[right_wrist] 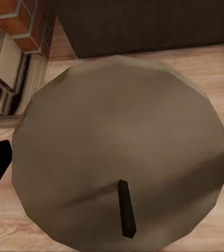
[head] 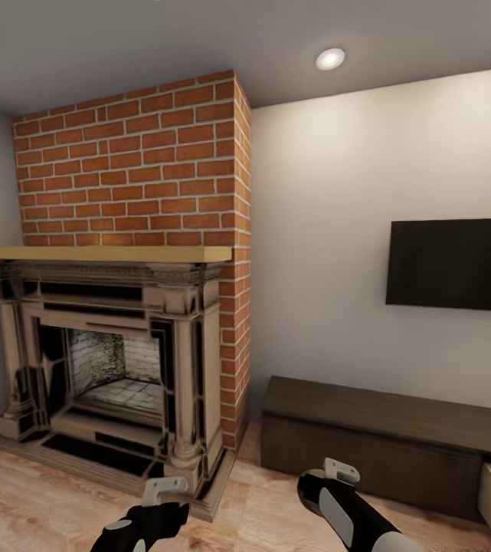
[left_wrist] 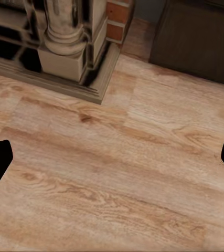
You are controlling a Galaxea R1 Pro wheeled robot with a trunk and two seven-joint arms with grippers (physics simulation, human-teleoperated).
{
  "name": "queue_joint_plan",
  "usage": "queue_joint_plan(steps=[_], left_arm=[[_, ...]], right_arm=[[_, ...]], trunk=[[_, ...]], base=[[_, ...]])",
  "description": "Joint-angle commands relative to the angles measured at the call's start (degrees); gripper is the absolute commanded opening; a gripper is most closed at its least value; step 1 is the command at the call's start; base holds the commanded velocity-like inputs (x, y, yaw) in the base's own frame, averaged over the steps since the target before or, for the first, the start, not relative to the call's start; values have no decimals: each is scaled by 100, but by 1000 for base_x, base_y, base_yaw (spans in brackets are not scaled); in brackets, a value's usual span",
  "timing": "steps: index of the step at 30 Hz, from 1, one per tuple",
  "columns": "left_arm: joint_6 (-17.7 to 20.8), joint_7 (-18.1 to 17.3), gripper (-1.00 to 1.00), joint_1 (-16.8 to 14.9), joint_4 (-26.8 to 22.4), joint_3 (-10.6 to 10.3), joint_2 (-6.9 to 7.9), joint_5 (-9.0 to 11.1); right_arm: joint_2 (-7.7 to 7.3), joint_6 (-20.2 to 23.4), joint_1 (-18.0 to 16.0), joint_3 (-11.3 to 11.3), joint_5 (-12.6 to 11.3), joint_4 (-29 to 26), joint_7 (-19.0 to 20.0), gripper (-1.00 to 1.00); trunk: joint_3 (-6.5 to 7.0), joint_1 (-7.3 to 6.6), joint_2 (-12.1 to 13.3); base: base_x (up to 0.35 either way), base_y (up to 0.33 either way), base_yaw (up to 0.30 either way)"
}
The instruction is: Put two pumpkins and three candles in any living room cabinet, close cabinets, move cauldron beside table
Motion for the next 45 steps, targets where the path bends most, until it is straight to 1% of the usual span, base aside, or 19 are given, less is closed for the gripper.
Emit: queue_joint_plan(steps=[1,15,23,45], left_arm=[[24,54,100,-2,-6,-4,0,60],[30,54,100,-2,12,-24,-4,47],[30,54,100,-159,368,-26,-5,52],[25,54,100,-178,415,-26,-4,47]], right_arm=[[-2,27,-4,49,-32,-11,-45,-100],[5,28,-6,55,-32,-4,-45,-100],[-2,24,-5,54,-26,-55,-45,-100],[-18,31,-5,36,-32,-48,-45,-100]], trunk=[[16,-23,37],[340,-330,598],[500,-506,919],[753,-989,1801]], base=[[0,0,-224],[0,0,-220],[0,0,-90],[0,0,-2]])
